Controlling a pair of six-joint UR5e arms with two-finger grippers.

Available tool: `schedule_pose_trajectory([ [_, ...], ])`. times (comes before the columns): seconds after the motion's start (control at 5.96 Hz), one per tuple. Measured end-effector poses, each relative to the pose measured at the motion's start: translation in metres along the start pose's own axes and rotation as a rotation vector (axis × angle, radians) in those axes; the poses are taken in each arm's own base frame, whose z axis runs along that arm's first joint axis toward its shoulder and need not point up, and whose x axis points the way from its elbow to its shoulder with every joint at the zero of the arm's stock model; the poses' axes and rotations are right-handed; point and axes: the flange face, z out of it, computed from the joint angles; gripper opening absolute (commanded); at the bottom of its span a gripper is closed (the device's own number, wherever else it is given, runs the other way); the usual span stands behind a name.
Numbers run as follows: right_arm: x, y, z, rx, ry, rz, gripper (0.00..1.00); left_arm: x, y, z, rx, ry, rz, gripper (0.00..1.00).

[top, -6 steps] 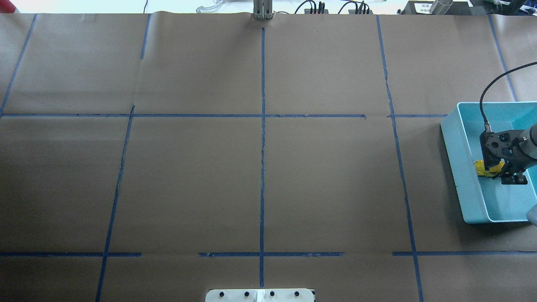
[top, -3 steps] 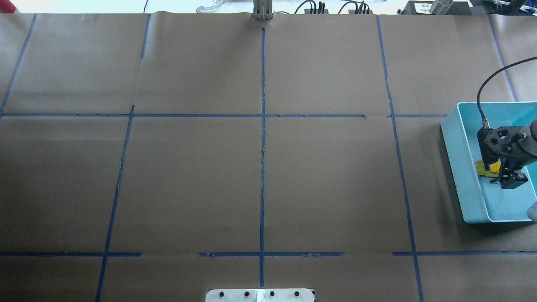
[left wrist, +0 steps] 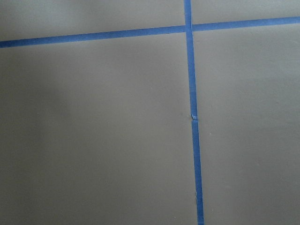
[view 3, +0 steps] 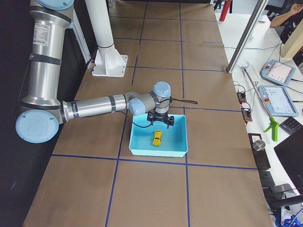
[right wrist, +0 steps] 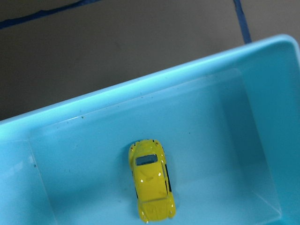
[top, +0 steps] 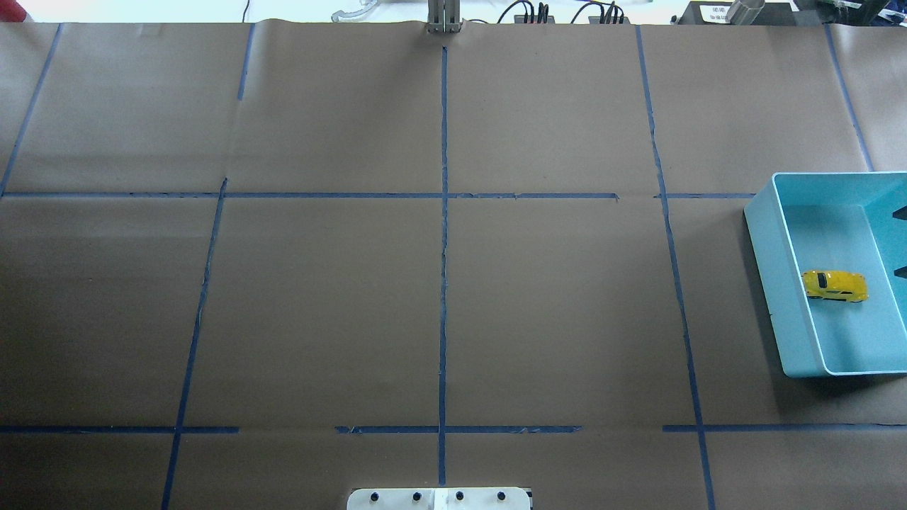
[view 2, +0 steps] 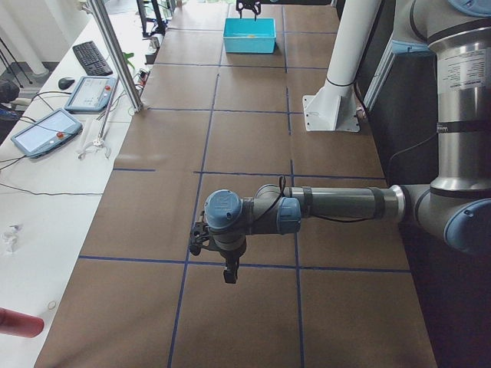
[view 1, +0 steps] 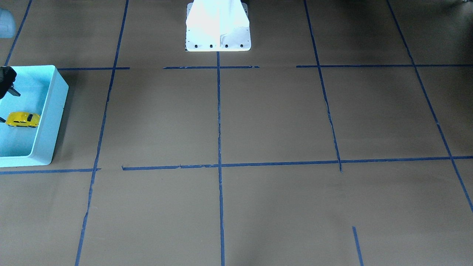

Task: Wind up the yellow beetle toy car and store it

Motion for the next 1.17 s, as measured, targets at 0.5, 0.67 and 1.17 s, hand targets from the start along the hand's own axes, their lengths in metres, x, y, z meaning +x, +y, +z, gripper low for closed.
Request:
schedule_pose_trajectory([
  [0.5, 0.038, 0.105, -0.062, -0.075, -0.050, 0.613, 1.00, 0.000, 0.000, 0.000, -0.001, 0.000, 0.002, 1.00],
  [0.67, 0.046, 0.135, -0.061, -0.086, -0.050, 0.842, 1.00, 0.000, 0.000, 0.000, 0.000, 0.000, 0.003, 1.00],
  [1.17, 0.059, 0.162, -0.052, -0.067, 0.033, 1.290, 1.00, 0.001, -0.001, -0.001, 0.001, 0.000, 0.005, 1.00],
])
